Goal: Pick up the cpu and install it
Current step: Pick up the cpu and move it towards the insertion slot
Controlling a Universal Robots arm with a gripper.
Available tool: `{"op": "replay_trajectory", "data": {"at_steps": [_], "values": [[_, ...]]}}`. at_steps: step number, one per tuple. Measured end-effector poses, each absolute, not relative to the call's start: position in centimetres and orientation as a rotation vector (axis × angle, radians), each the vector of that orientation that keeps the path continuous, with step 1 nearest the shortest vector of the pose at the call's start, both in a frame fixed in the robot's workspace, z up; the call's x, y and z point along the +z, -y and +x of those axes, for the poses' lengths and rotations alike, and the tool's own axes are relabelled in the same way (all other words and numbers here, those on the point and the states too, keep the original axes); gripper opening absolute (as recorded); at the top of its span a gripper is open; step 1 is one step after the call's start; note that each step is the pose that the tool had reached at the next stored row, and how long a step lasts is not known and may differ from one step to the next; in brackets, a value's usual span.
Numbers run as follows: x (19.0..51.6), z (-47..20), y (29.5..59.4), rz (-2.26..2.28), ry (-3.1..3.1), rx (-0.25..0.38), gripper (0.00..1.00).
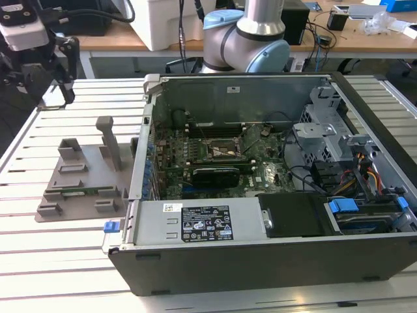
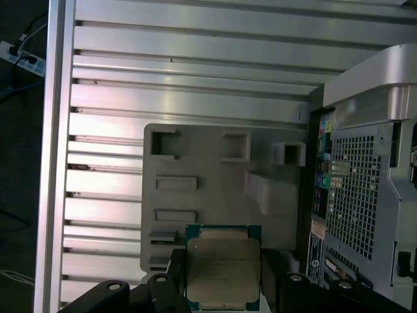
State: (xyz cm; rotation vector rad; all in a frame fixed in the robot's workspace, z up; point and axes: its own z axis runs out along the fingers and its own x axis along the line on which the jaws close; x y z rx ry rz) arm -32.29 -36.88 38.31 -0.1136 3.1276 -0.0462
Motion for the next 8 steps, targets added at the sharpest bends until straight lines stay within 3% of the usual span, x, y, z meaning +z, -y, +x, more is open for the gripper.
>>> {"op": "replay_trajectory", "data": {"at_steps": [8], "values": [[38.3, -27.3, 36.9, -0.114, -3.128, -0.046, 0.55]]}}
